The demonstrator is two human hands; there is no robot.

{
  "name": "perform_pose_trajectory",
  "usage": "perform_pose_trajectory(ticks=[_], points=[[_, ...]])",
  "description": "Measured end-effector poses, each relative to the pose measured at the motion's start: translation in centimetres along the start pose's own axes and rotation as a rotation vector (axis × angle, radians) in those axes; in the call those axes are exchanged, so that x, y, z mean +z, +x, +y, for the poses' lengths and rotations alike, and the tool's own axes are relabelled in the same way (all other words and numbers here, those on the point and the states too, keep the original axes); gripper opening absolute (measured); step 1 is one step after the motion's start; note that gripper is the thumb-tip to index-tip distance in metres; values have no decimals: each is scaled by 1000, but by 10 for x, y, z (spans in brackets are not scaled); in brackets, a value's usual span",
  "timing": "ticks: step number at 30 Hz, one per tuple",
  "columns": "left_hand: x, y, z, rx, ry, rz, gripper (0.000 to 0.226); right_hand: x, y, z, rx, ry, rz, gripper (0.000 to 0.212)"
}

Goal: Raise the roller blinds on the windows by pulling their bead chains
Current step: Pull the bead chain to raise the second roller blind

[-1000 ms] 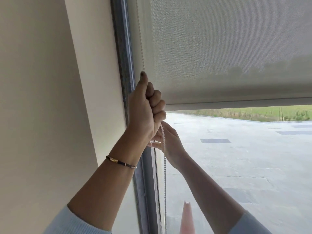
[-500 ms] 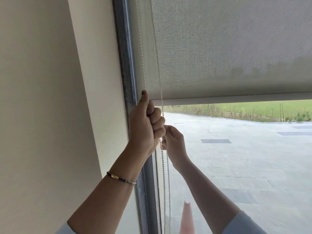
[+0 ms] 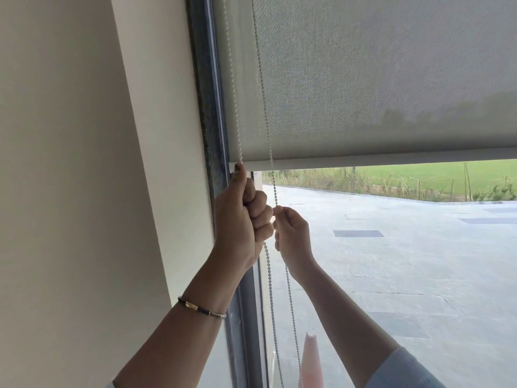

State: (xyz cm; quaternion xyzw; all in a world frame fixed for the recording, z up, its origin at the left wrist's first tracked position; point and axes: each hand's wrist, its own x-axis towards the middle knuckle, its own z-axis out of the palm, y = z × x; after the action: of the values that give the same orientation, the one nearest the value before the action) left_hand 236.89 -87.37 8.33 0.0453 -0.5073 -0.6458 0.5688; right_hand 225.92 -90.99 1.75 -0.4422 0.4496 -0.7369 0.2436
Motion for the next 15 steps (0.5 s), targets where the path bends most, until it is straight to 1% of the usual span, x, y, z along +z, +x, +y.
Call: perform_pose_trajectory(ticks=[7, 15], points=[[-1, -3, -5, 10, 11, -8, 50, 0, 7, 2, -4, 2, -1, 34], [1, -7, -10, -2, 23, -6, 50, 1, 14, 3, -13, -12, 34, 36]])
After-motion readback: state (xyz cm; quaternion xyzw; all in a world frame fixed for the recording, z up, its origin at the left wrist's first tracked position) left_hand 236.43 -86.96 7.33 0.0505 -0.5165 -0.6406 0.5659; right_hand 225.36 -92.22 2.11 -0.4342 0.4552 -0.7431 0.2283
